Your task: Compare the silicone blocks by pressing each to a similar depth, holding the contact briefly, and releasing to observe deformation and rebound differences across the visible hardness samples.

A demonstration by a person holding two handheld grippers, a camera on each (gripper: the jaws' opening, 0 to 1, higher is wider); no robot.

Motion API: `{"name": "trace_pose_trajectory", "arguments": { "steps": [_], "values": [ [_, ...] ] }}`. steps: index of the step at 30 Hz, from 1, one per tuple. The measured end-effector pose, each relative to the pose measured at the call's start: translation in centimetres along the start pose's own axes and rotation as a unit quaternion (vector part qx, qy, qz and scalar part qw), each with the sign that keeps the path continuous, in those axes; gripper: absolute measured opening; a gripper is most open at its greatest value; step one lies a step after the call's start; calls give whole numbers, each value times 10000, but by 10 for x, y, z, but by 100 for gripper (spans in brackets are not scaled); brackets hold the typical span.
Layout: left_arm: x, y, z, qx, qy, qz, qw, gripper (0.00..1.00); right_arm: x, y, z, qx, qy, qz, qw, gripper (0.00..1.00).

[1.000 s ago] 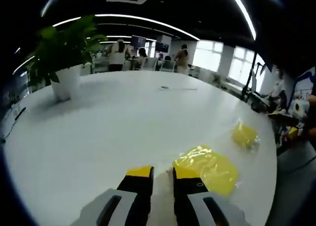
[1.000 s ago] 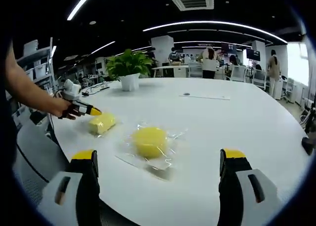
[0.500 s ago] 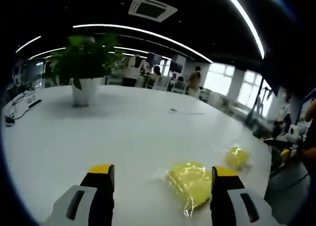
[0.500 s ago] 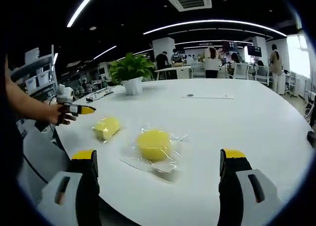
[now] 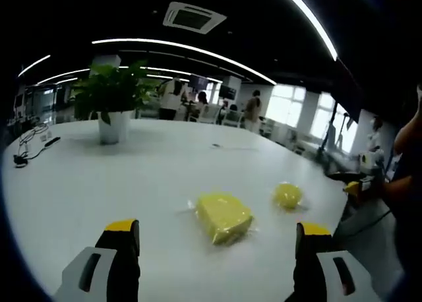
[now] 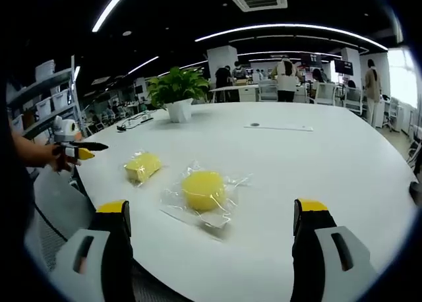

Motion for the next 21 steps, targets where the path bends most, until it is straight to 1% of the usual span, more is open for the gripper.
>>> {"name": "trace_pose_trajectory", "arguments": {
  "steps": [1,2,3,4,5,6,7,8,10,12,13,14,15,17,19,20,21],
  "values": [
    [2,-2,0,72,-36,20,10000,100,0,0,-1,6,-10,-4,10000,96],
    [6,-3,0,124,-55,-4,9999,100,-2,4,-2,139,2,-115,9998,96],
    [8,-3,0,143,-82,-26,9999,100,-3,6,1,324,186,-207,9991,96],
    [11,-3,0,183,-120,-33,9998,100,-4,6,-2,529,257,-206,9981,96],
    [12,-5,-2,239,-154,-16,9996,100,-4,5,-10,549,104,-188,9983,96],
    [14,-5,-2,277,-173,-4,9995,100,-3,3,-15,428,61,-235,9988,96],
    [15,-4,-2,280,-159,-8,9995,100,-4,2,-19,394,48,-299,9988,96],
    [16,-4,-2,274,-153,-22,9995,100,-5,-2,-23,404,74,-290,9987,96],
    [17,-1,-3,282,-149,-46,9995,100,-4,-5,-32,466,4,-333,9984,96],
    [17,-1,-6,299,-172,-47,9994,100,-3,-8,-37,355,-83,-305,9989,96],
    [17,0,-9,303,-212,-43,9993,100,-3,-10,-40,205,-189,-292,9992,96],
    [16,0,-10,300,-222,-44,9993,100,-2,-11,-40,148,-204,-284,9993,96],
    [15,1,-12,295,-233,-59,9993,100,-3,-13,-36,78,-190,-229,9995,96],
    [11,2,-15,334,-243,-71,9991,100,-2,-8,-31,90,-170,-248,9995,96],
    [7,1,-16,344,-203,-50,9992,100,-2,-5,-27,179,-64,-293,9994,96],
    [5,0,-18,325,-187,-10,9993,100,-1,-3,-25,354,24,-301,9989,96],
    [3,-3,-20,302,-187,41,9994,100,0,-3,-27,421,11,-300,9987,96]
  ]
}}
Point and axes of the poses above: the point that each gripper's makers call its tool centre point, and the gripper's own axes: x roughly backward along the fingers, y roughly to its left, z roughly out of its underside, the point moved 2 cm from there along x, roughly backward along the fingers, and after that the axes turned 6 degrees about y, right-handed, at the moved point
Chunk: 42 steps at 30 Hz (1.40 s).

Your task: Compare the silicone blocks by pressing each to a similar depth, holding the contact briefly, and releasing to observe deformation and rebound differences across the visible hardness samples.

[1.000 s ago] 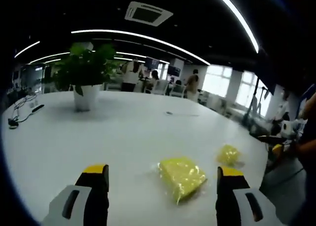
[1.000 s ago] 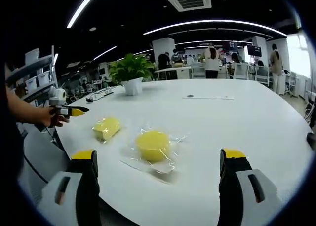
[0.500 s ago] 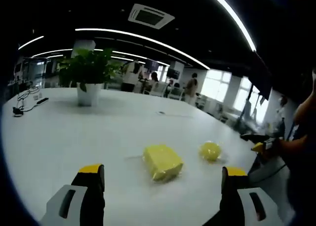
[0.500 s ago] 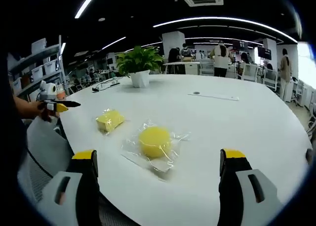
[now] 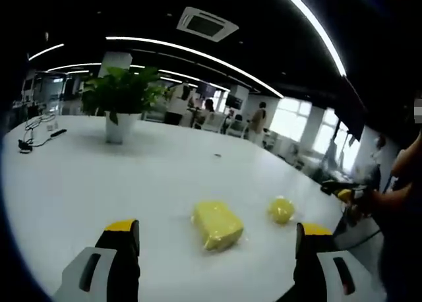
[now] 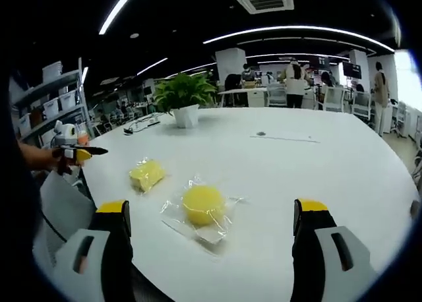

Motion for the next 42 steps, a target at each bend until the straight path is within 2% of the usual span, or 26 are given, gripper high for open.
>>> {"name": "trace_pose_trajectory", "arguments": {
  "steps": [4,8,9,14,16,17,20,22,24,27,33,35,37,38,39,41,42],
  "values": [
    [-9,-8,-6,3,70,194,9998,100,2,-8,-3,-13,25,27,10000,96],
    [-22,-21,-17,-54,128,348,9993,100,3,-13,-6,-130,-89,148,9998,96],
    [-27,-23,-19,-47,146,386,9991,100,3,-15,-6,-277,-174,201,9993,96],
    [-51,-36,-27,-18,258,587,9979,100,4,-16,-5,-369,-269,353,9983,96],
    [-63,-41,-34,-11,183,720,9972,100,4,-17,-7,-370,-316,405,9980,96],
    [-68,-46,-34,6,233,793,9966,100,5,-17,-9,-388,-338,394,9979,96],
    [-93,-62,-27,106,695,1045,9920,100,4,-16,-14,-336,-386,352,9981,96],
    [-108,-73,-28,-26,725,1131,9909,100,4,-14,-13,-257,-332,303,9987,96],
    [-120,-80,-25,-126,911,1189,9886,100,5,-14,-13,-261,-336,295,9987,96],
    [-140,-93,-27,131,966,1344,9861,100,7,-11,-9,-288,-298,267,9988,96],
    [-177,-107,-38,552,989,1538,9816,93,10,-7,1,-220,-110,218,9995,96],
    [-187,-110,-32,698,1221,1575,9775,91,9,-8,0,-197,-118,236,9995,96],
    [-201,-114,-28,726,1278,1572,9766,88,8,-9,-2,-274,-163,272,9991,96],
    [-205,-116,-20,740,1448,1652,9728,85,7,-9,-4,-318,-203,278,9989,96],
    [-210,-116,-9,958,1753,1606,9666,81,6,-9,-6,-381,-284,305,9984,96],
    [-220,-115,-6,970,1669,1537,9691,80,5,-8,-7,-453,-328,291,9980,96],
    [-226,-113,-1,1002,1744,1463,9686,81,4,-6,-8,-457,-333,278,9980,96]
  ]
}}
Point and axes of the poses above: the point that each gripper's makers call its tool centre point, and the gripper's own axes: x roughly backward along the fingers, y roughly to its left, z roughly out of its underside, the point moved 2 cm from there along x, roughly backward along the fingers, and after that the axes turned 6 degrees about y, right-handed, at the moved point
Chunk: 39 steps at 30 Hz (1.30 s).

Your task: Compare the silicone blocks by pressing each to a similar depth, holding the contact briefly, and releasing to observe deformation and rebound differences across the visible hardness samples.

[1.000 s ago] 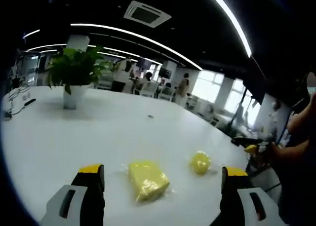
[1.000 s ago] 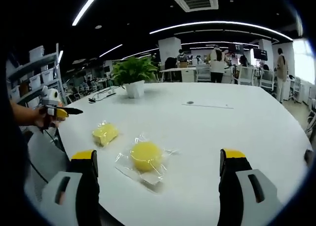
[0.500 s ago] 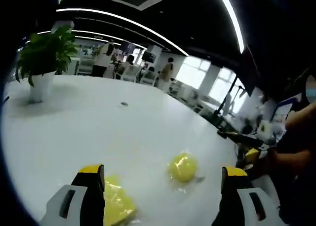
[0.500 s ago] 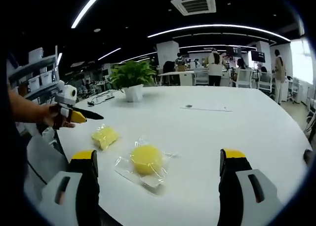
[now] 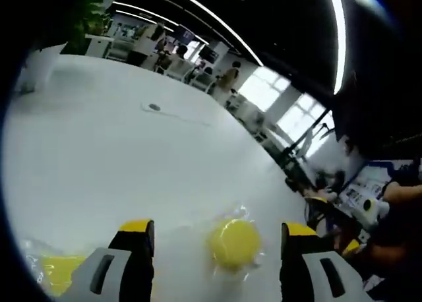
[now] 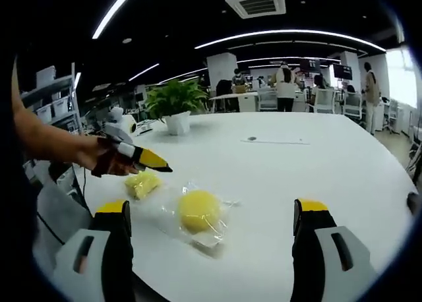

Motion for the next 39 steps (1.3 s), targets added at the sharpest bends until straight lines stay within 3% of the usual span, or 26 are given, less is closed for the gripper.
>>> {"name": "trace_pose_trajectory", "arguments": {
  "steps": [4,9,12,19,22,24,26,29,31,33,35,36,39],
  "values": [
    [-13,8,6,362,94,-84,9993,79,0,4,1,32,5,-56,10000,96],
    [-20,6,7,676,104,12,9977,70,-4,4,3,115,108,-108,9998,96],
    [-25,11,11,902,224,14,9957,55,-8,4,1,173,114,-147,9997,96],
    [-36,17,10,1249,311,-67,9917,36,-18,0,-16,189,-62,-68,9998,96],
    [-40,18,8,1269,331,-28,9914,31,-20,1,-15,178,-59,-71,9998,96],
    [-42,17,9,1259,418,31,9912,23,-19,2,-13,101,-55,-52,9999,96],
    [-45,22,13,1186,496,-137,9916,19,-16,4,-10,-26,-76,-21,10000,96],
    [-49,21,16,1046,560,-80,9929,14,-12,7,-5,-85,-63,-6,9999,96],
    [-50,22,19,844,571,-148,9947,6,-6,9,2,16,69,-8,10000,96],
    [-51,17,15,903,471,19,9948,2,7,2,14,-7,347,167,9993,96],
    [-52,14,12,571,376,10,9977,0,19,-4,7,-146,102,309,9994,96],
    [-52,14,13,410,360,-35,9985,0,22,-6,6,-287,242,279,9989,96],
    [-52,9,13,671,307,23,9973,0,25,-16,-14,-200,80,390,9990,94]
  ]
}}
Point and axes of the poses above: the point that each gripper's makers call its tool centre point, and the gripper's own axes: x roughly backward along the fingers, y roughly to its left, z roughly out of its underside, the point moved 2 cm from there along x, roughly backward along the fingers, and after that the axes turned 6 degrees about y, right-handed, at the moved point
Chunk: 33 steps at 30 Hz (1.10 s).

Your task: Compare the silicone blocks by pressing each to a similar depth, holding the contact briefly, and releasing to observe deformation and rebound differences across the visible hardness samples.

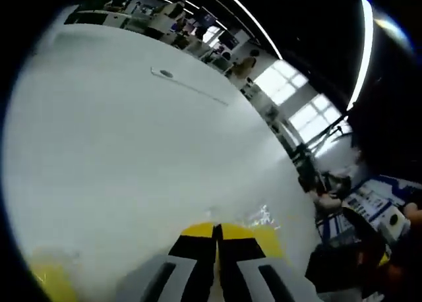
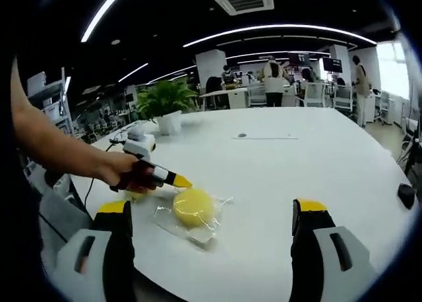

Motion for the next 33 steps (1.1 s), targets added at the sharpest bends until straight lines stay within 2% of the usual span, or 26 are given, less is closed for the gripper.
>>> {"name": "trace_pose_trajectory", "arguments": {
  "steps": [2,4,5,8,13,19,21,26,28,31,33],
  "values": [
    [-1,0,1,109,45,-4,9999,0,-4,0,-10,-215,-221,-39,9995,96],
    [-2,-1,1,205,86,21,9998,0,-8,3,-5,-181,-139,-79,9997,96],
    [-1,-3,1,392,113,54,9992,0,-10,5,-2,-131,-96,-99,9998,96],
    [2,-13,-4,485,69,229,9985,0,-11,8,9,-177,69,-106,9998,96],
    [7,-35,-6,430,-6,541,9976,0,-12,8,16,-114,287,-154,9994,96],
    [21,-54,-6,169,-140,658,9976,0,-17,7,9,-42,236,-186,9995,96],
    [27,-61,-9,-212,-229,742,9968,0,-19,6,5,-32,196,-197,9996,96],
    [40,-72,-13,-374,-320,841,9952,0,-23,6,0,-4,127,-236,9996,96],
    [46,-75,-12,-320,-294,845,9955,0,-27,9,-4,-18,61,-366,9993,96],
    [52,-77,-12,-409,-394,858,9947,0,-37,18,-2,234,52,-554,9982,96],
    [56,-78,-11,-491,-409,852,9943,0,-43,20,4,163,53,-601,9980,96]
  ]
}}
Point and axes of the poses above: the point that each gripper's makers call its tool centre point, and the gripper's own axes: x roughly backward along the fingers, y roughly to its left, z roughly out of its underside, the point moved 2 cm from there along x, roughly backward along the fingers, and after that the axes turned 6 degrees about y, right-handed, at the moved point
